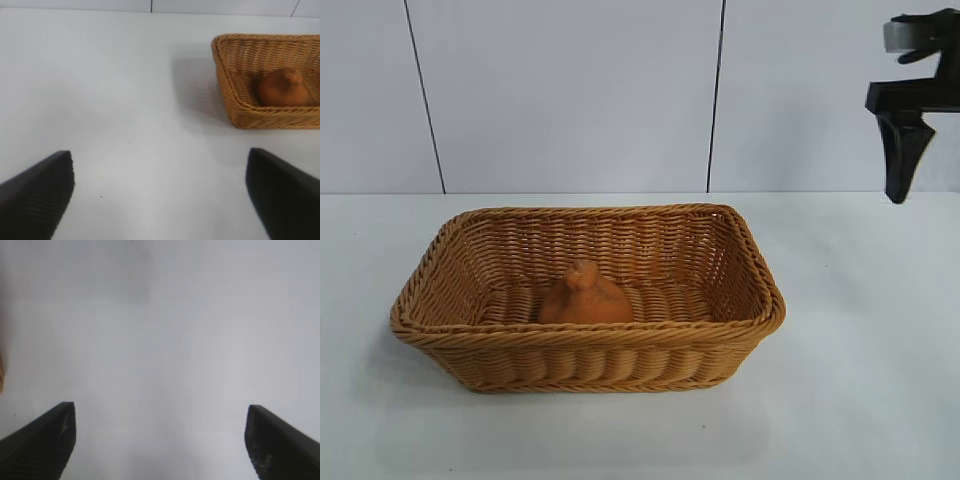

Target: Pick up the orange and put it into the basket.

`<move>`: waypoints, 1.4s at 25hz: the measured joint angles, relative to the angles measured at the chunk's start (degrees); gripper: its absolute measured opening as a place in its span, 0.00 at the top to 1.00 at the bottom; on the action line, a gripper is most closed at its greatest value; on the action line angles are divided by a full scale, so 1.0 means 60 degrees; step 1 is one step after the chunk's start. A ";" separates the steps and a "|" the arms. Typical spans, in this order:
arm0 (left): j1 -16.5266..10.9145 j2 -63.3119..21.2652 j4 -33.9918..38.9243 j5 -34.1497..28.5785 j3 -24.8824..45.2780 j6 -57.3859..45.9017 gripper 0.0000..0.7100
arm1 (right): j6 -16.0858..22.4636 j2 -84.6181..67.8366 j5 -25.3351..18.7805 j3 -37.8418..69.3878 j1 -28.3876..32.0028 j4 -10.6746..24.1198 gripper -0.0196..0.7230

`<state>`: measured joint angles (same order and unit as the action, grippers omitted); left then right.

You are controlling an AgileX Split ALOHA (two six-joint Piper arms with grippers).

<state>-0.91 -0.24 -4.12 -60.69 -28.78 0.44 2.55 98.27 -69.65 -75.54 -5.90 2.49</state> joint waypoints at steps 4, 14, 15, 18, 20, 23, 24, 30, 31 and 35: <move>0.0000 0.0000 0.0000 -0.0009 0.0000 0.0000 0.07 | -0.0050 -0.1886 -0.0031 0.2165 0.0000 0.0000 0.12; 0.0000 0.0000 0.0000 -0.0009 0.0000 0.0000 0.07 | -0.0049 -0.6736 0.0840 0.6333 0.0000 0.0000 0.12; 0.0000 0.0000 0.0000 -0.0009 0.0000 0.0000 0.07 | -0.0049 -0.7264 0.1038 0.6643 0.0000 0.0000 0.12; 0.0000 0.0000 0.0000 -0.0009 0.0000 0.0000 0.07 | -0.0049 -0.8724 0.1555 0.7328 0.0000 0.0000 0.12; 0.0000 0.0000 0.0000 -0.0009 0.0000 0.0000 0.07 | -0.0060 -0.9642 0.1789 0.7693 0.0000 0.0000 0.12; 0.0000 0.0000 0.0000 -0.0009 0.0000 0.0000 0.07 | -0.0090 -1.0885 0.1827 0.7843 0.0000 0.0009 0.12; 0.0000 0.0000 0.0000 -0.0009 0.0000 0.0000 0.07 | -0.0090 -1.1267 0.1837 0.7851 0.0000 0.0009 0.12; 0.0000 0.0000 0.0000 -0.0009 0.0000 0.0000 0.07 | -0.0090 -1.2885 0.1857 0.7862 0.0000 0.0000 0.12; 0.0000 0.0000 0.0000 -0.0009 0.0000 0.0000 0.07 | -0.0090 -1.3077 0.1857 0.7862 0.0000 0.0000 0.12; 0.0000 0.0000 0.0000 -0.0009 0.0000 0.0000 0.07 | -0.0090 -1.3650 0.1857 0.7862 0.0192 -0.0006 0.12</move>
<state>-0.91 -0.24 -4.12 -60.75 -28.78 0.44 2.01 16.37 -58.51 -28.36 -4.75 2.45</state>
